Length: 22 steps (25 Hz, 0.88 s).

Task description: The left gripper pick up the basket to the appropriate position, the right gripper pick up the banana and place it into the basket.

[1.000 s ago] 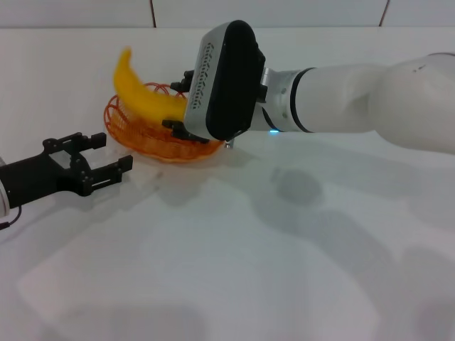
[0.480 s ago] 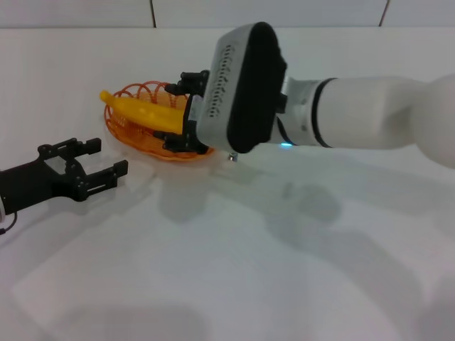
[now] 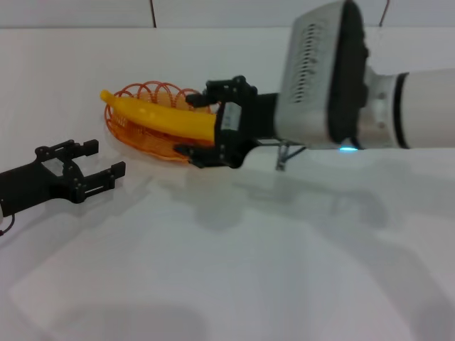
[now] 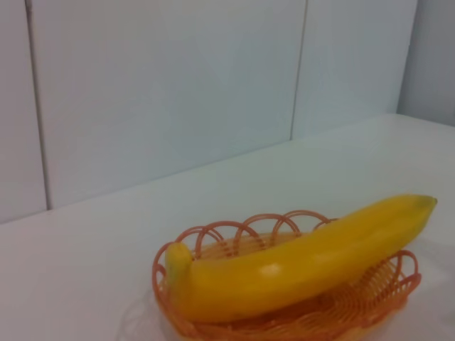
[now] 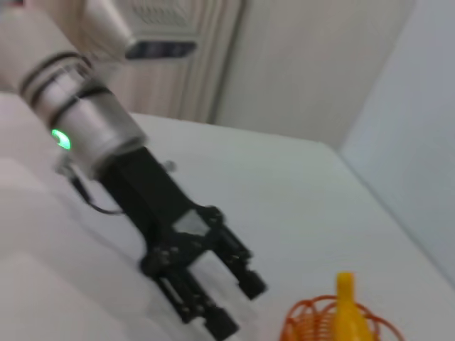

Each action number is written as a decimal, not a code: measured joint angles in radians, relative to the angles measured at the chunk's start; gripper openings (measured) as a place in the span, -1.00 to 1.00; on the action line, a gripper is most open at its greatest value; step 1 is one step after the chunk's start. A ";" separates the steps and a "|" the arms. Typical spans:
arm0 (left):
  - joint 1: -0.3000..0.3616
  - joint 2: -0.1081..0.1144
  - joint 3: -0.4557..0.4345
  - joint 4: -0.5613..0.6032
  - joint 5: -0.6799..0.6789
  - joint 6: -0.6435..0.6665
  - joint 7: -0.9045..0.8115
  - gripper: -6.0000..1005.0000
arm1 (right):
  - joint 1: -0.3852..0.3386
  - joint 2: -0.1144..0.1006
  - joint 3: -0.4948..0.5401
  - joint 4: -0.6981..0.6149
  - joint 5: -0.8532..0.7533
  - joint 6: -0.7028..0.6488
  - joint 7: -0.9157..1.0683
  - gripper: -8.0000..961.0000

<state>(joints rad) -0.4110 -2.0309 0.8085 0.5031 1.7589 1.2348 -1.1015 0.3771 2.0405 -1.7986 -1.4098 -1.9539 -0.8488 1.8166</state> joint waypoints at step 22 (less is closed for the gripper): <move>0.000 0.000 0.000 0.000 -0.016 0.000 0.003 0.44 | 0.034 0.000 0.440 0.525 0.280 -0.290 -0.411 0.49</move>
<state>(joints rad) -0.4107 -2.0309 0.8083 0.5031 1.7425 1.2348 -1.0983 0.4116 2.0402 -1.3586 -0.8846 -1.6735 -1.1385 1.4052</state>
